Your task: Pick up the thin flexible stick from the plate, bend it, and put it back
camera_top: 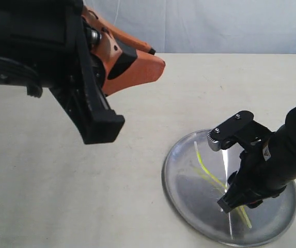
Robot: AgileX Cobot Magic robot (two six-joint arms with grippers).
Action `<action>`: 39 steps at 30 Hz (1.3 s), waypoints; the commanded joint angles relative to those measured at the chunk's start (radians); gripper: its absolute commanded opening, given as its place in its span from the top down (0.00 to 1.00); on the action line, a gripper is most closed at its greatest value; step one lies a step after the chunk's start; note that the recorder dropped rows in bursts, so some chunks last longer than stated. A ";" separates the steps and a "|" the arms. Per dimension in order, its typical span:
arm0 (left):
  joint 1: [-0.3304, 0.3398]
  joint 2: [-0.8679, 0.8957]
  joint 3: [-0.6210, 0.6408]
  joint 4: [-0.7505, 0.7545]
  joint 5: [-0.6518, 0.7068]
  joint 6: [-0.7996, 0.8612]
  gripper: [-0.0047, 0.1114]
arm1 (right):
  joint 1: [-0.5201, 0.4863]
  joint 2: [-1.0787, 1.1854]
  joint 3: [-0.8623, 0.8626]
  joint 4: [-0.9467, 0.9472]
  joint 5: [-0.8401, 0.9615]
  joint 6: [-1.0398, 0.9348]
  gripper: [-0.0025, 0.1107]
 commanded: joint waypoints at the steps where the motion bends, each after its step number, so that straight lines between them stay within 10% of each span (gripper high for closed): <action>1: -0.003 -0.005 -0.005 -0.002 -0.023 0.000 0.80 | -0.003 -0.025 -0.009 -0.009 0.009 0.089 0.56; 11: -0.003 -0.011 -0.005 -0.004 -0.027 -0.020 0.81 | -0.003 -0.418 -0.037 -0.009 0.176 0.101 0.98; 24: -0.003 -0.173 -0.005 -0.002 -0.128 -0.026 0.96 | -0.003 -1.098 -0.035 -0.037 0.035 0.101 0.99; 39: -0.003 -0.198 -0.005 -0.002 -0.117 -0.024 0.96 | -0.003 -1.209 -0.035 0.124 0.017 0.101 0.99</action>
